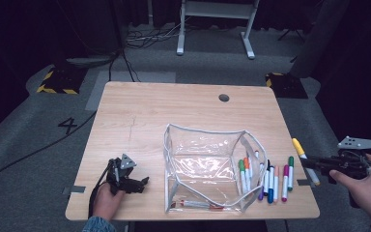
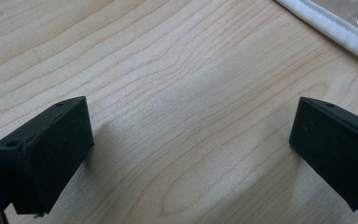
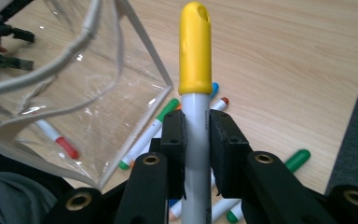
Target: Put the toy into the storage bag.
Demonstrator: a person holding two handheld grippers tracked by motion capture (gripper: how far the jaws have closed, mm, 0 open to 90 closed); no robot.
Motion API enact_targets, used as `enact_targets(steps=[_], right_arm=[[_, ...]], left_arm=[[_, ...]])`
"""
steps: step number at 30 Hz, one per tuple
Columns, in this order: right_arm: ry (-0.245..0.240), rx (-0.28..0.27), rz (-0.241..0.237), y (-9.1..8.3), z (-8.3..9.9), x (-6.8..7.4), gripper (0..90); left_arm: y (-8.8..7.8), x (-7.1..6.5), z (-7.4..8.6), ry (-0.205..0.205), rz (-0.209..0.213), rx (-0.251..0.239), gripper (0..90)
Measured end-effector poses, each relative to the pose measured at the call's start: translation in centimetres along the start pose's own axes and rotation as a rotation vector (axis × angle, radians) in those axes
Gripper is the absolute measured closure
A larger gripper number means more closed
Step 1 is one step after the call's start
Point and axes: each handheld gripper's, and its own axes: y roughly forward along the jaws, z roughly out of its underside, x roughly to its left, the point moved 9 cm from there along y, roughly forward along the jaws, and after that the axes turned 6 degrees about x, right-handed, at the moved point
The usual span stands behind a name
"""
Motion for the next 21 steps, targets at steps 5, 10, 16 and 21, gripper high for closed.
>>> enact_targets(steps=[5, 10, 16, 21], right_arm=[[-0.051, -0.011, -0.032, -0.4, -1.7, 1.9, 77.0], [-0.109, -0.010, -0.057, -0.4, -3.5, 4.0, 77.0], [-0.190, 0.004, -0.101, 0.1, -5.7, 6.8, 77.0], [-0.253, 0.027, -0.142, 1.0, -7.2, 9.5, 77.0]], left_arm=[[0.0, 0.0, 0.0, 0.001, -0.001, 0.002, 0.0], [0.0, 0.0, 0.0, 0.001, -0.001, 0.002, 0.0], [0.0, 0.0, 0.0, 0.001, -0.001, 0.002, 0.0], [0.0, 0.0, 0.0, 0.001, -0.001, 0.002, 0.0]])
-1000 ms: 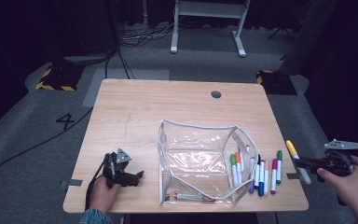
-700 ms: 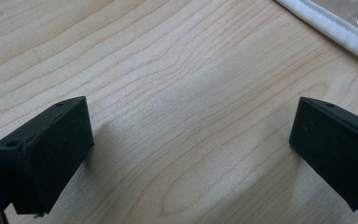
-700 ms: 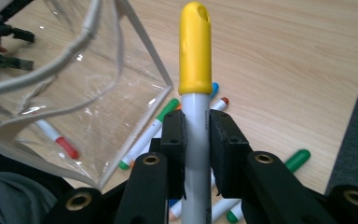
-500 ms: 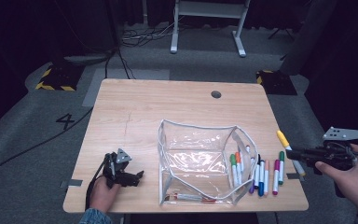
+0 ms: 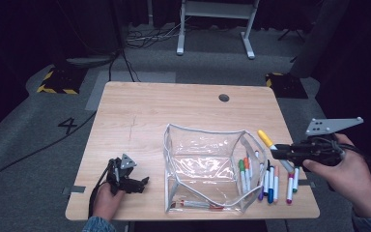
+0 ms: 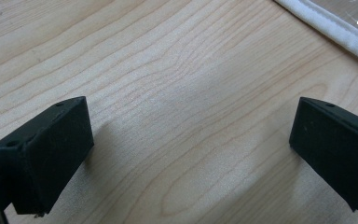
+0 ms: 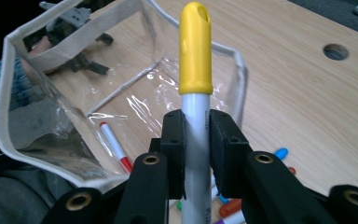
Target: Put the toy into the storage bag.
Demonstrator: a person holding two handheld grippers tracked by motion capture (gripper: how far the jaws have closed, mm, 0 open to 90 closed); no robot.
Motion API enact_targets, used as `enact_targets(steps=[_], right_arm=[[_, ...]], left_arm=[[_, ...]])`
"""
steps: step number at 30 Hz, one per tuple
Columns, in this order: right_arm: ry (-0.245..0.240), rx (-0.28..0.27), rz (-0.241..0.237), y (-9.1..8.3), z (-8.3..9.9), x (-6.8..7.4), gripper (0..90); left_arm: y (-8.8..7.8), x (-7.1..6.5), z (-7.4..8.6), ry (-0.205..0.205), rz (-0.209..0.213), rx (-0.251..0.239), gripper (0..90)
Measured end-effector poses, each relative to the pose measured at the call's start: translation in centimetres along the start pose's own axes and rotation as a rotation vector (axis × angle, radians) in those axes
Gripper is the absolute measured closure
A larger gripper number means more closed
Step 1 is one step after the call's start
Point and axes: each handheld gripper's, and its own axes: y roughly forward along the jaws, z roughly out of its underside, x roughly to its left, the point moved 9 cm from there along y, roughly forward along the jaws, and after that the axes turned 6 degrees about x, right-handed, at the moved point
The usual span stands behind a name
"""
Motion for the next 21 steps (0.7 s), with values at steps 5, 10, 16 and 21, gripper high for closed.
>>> enact_targets(steps=[5, 10, 16, 21], right_arm=[[-0.048, 0.021, -0.035, 1.3, -1.6, 1.7, 77.0], [-0.095, 0.040, -0.072, 2.9, -2.9, 3.5, 77.0], [-0.145, 0.072, -0.118, 5.0, -4.1, 5.4, 77.0], [-0.185, 0.119, -0.140, 6.6, -4.5, 6.6, 77.0]], left_arm=[[0.0, 0.0, 0.0, -0.002, 0.000, 0.001, 0.0], [0.0, 0.0, 0.0, 0.000, 0.003, 0.000, 0.0], [0.0, 0.0, -0.1, 0.002, 0.002, 0.000, 0.0], [0.0, 0.0, -0.1, 0.003, 0.001, 0.000, 0.0]])
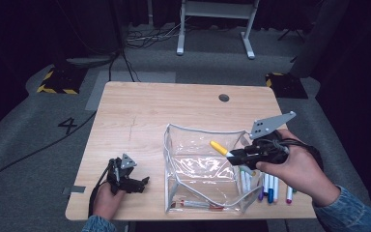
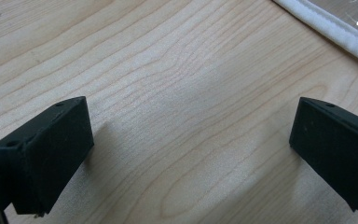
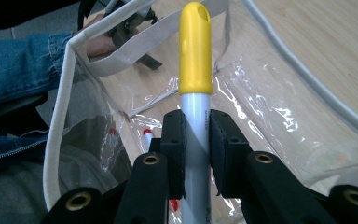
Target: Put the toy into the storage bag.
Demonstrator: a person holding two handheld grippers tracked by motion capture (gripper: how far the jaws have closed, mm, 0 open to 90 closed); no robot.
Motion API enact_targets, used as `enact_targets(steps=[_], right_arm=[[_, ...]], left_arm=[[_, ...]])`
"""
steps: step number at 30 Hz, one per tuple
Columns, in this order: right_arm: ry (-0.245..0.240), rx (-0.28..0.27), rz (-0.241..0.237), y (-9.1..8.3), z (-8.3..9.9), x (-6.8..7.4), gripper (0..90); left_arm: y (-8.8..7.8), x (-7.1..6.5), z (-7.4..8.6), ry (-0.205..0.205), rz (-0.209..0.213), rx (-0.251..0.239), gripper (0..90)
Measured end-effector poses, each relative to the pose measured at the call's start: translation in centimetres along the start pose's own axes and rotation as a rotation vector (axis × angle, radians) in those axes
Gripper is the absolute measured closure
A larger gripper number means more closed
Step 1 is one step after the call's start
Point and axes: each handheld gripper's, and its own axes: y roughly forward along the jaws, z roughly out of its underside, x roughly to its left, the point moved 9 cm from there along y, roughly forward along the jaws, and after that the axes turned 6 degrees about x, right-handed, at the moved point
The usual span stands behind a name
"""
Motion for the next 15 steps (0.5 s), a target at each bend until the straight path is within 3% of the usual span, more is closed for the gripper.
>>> enact_targets(steps=[15], right_arm=[[-0.070, 0.170, -0.069, 5.4, -0.4, 1.5, 77.0]], left_arm=[[0.0, 0.0, 0.0, 0.007, 0.000, 0.000, 0.0]])
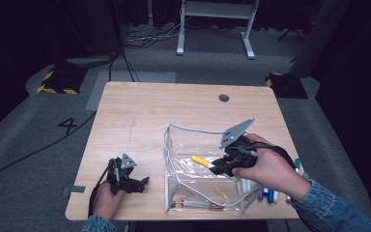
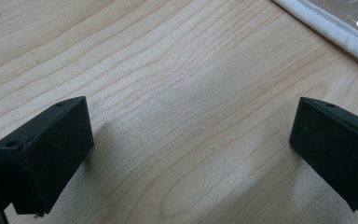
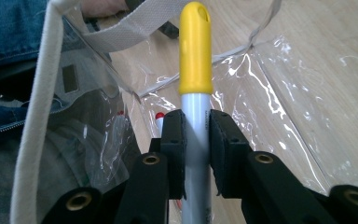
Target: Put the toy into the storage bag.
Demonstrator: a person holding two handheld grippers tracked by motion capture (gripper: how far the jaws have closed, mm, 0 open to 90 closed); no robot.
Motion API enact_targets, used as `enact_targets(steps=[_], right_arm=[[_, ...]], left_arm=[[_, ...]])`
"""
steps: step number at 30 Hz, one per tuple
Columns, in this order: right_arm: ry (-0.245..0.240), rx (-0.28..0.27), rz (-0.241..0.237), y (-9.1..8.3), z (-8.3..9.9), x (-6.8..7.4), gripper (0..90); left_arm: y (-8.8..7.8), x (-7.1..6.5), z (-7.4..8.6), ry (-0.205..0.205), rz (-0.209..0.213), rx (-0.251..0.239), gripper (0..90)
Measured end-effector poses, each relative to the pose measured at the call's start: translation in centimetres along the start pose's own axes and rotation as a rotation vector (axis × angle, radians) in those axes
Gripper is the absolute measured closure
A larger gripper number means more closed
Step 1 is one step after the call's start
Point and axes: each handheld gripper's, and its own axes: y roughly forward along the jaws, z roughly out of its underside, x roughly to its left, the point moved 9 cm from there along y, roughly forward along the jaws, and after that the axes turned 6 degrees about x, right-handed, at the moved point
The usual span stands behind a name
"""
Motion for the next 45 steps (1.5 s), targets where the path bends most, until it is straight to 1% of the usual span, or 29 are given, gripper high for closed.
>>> enact_targets(steps=[4, 9, 12, 13, 17, 22, 28, 33, 35, 37, 40, 42, 43, 44, 45], right_arm=[[-0.017, 0.044, -0.009, 1.1, -0.4, 0.1, 77.1], [-0.045, 0.108, -0.036, 2.5, -0.5, 0.8, 77.0], [-0.066, 0.144, -0.059, 3.3, -0.3, 1.4, 77.0], [-0.065, 0.161, -0.066, 3.6, -0.2, 1.6, 77.1], [-0.092, 0.212, -0.072, 4.7, 0.3, 1.9, 77.0], [-0.108, 0.251, -0.077, 5.6, 0.8, 1.9, 77.0], [-0.107, 0.310, -0.087, 7.0, 1.5, 1.6, 77.0], [-0.123, 0.342, -0.088, 8.0, 1.9, 1.4, 76.9], [-0.125, 0.354, -0.110, 8.4, 2.0, 1.5, 76.9], [-0.141, 0.372, -0.099, 8.8, 2.1, 1.4, 76.9], [-0.148, 0.393, -0.099, 9.2, 2.4, 1.3, 76.8], [-0.166, 0.403, -0.098, 9.5, 2.6, 1.1, 76.6], [-0.155, 0.418, -0.106, 9.5, 2.7, 1.2, 75.5], [-0.158, 0.409, -0.117, 9.7, 2.7, 1.1, 71.8], [-0.157, 0.403, -0.115, 9.7, 2.7, 1.0, 67.6]], left_arm=[[0.0, 0.0, 0.0, 0.000, 0.000, 0.000, 0.0], [0.0, 0.0, 0.0, 0.000, 0.000, 0.000, 0.0], [0.0, 0.0, 0.0, 0.000, 0.000, 0.000, 0.0], [0.0, 0.0, 0.0, 0.000, 0.000, 0.000, 0.0], [0.0, 0.0, 0.0, 0.000, 0.000, 0.000, 0.0], [0.0, 0.0, 0.0, 0.000, 0.000, 0.000, 0.0], [0.0, 0.0, 0.0, 0.000, 0.000, 0.000, 0.0], [0.0, 0.0, 0.0, 0.000, 0.000, 0.000, 0.0], [0.0, 0.0, 0.0, 0.000, 0.000, 0.000, 0.0], [0.0, 0.0, 0.0, 0.000, 0.000, 0.000, 0.0], [0.0, 0.0, 0.0, 0.000, 0.000, 0.000, 0.0], [0.0, 0.0, 0.0, 0.000, 0.000, 0.000, 0.0], [0.0, 0.0, 0.0, 0.000, 0.000, 0.000, 0.0], [0.0, 0.0, 0.0, 0.000, 0.000, 0.000, 0.0], [0.0, 0.0, 0.0, 0.001, 0.000, 0.000, 0.0]])
